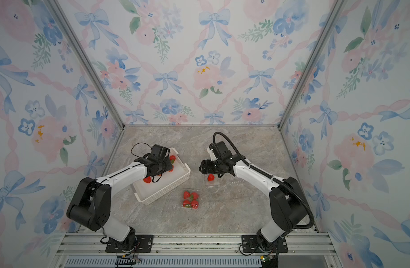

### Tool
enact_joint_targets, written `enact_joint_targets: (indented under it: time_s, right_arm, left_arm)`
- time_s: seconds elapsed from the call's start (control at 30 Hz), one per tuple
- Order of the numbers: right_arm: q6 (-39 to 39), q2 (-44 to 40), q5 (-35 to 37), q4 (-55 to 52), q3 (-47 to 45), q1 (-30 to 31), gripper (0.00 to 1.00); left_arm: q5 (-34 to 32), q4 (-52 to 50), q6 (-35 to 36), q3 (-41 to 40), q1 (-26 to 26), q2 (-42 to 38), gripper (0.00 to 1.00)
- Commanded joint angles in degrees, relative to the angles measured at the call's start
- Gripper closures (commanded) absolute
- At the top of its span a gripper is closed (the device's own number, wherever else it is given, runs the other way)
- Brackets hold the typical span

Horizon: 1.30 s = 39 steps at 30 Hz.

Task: Pack strawberries into containers
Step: Pick up the strawberry from the basket.

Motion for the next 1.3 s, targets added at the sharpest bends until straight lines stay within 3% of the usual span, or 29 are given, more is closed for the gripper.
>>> enact_joint_targets:
  time_s: [0.0, 0.93, 1.27]
  right_arm:
    - [-1.09, 0.61, 0.16, -0.92, 2.21, 0.3, 0.26]
    - [-1.98, 0.37, -2.29, -0.49, -0.07, -2.63, 0.27]
    - [-1.9, 0.19, -2.21, -0.71, -0.25, -3.07, 0.28]
  left_arm:
    - [2.09, -0.48, 2.0, 2.24, 0.41, 2.98, 0.53]
    - [1.32, -0.26, 1.88, 7.52, 0.36, 12.69, 0.52]
    - [1.81, 0.07, 2.36, 7.1, 0.01, 12.32, 0.69]
